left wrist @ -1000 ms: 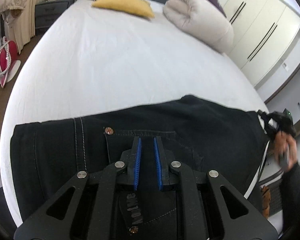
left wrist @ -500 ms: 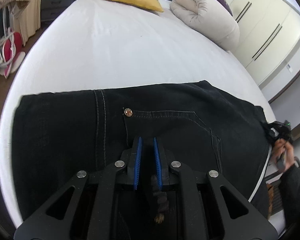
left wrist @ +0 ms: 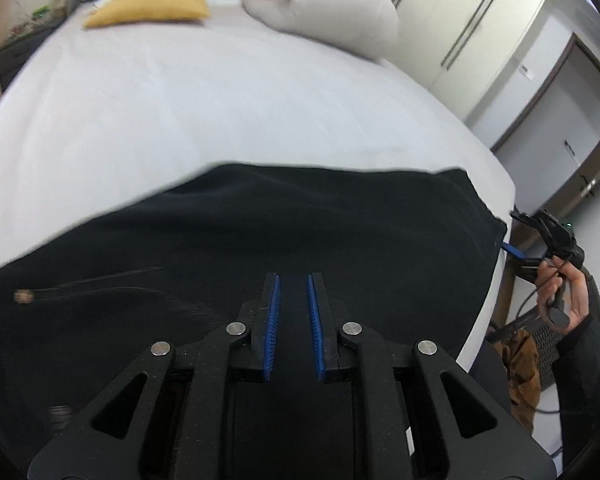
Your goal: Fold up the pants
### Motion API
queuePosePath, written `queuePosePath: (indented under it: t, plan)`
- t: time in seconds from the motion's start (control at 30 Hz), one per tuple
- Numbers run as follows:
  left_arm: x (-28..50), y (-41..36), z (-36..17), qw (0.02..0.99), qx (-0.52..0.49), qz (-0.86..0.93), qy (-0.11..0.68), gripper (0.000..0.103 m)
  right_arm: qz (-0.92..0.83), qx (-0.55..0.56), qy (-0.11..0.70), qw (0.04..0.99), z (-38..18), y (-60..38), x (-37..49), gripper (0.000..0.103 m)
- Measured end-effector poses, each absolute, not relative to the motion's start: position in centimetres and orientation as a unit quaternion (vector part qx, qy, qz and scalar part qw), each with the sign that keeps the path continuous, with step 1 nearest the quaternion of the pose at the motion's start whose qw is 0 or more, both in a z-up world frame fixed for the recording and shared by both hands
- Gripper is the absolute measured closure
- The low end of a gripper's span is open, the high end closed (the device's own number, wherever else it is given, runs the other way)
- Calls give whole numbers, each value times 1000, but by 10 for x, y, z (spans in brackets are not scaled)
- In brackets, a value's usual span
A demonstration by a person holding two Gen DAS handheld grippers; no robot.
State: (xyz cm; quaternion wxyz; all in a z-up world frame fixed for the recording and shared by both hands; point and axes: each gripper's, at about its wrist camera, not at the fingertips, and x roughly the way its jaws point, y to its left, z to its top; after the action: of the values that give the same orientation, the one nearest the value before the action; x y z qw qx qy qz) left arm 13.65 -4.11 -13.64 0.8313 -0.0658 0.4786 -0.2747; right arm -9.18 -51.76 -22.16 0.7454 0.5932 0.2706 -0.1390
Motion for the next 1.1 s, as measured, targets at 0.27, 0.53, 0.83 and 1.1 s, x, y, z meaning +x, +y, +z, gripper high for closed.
queuePosePath:
  t: [0.27,0.53,0.83,1.1]
  plan:
    - [152,-83,-176,799,-75,-280,527,89,-99,637,233,728,-252,-527,-72,43]
    - [154,-71,-206,787,-106,-273,544,90,-71,665,206,715,-271,-541,-56,91]
    - [153,-51,-201,785,-155,-266,538,89,-69,418,281,861,-165,-449,-21,92]
    - [155,-36,-188,770,-215,-279,532,58,39,-137,426,894,-188,-192,6,93]
